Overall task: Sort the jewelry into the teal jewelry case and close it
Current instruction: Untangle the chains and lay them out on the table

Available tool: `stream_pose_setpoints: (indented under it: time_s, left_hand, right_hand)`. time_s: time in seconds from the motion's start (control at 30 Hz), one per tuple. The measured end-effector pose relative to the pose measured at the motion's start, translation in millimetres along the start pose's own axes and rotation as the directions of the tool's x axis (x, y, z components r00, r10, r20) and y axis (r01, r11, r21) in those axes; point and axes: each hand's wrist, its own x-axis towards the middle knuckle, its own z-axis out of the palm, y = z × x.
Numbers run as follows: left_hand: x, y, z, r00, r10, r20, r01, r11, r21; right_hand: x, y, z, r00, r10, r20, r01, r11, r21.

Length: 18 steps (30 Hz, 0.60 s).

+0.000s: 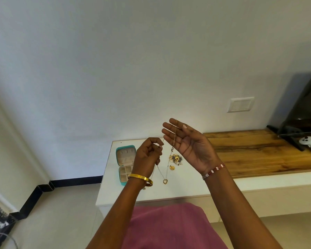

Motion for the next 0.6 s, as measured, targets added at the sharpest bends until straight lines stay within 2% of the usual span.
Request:
stream_pose_setpoints:
  time_s: [0.23,0.37,0.47,0.6]
  left_hand:
    - [-1,2,7,0.998,0.036,0.055,-0.043,0.99,0.136]
    - [-1,4,8,0.993,0.082,0.084,-0.096,0.977,0.191]
    - [-1,4,4,0.991,0.089,0.096,-0.106,0.974,0.199]
    - [-2,6,-3,0.996,0.033,0.083,-0.041,0.995,0.096]
  right_hand:
    - [1,-1,13,0.998,-0.048,-0.046,0.044,0.996,-0.072]
    - [-1,-2,19,0.991,-0.069,-0.118,0.032,0.956,-0.292]
    - [-1,-2,16,0.983,-0.081,-0.166,-0.015,0.858,-0.513]
    - [-1,-2,8,0.974,-0.092,-0.207,-0.104,0.633,-0.767]
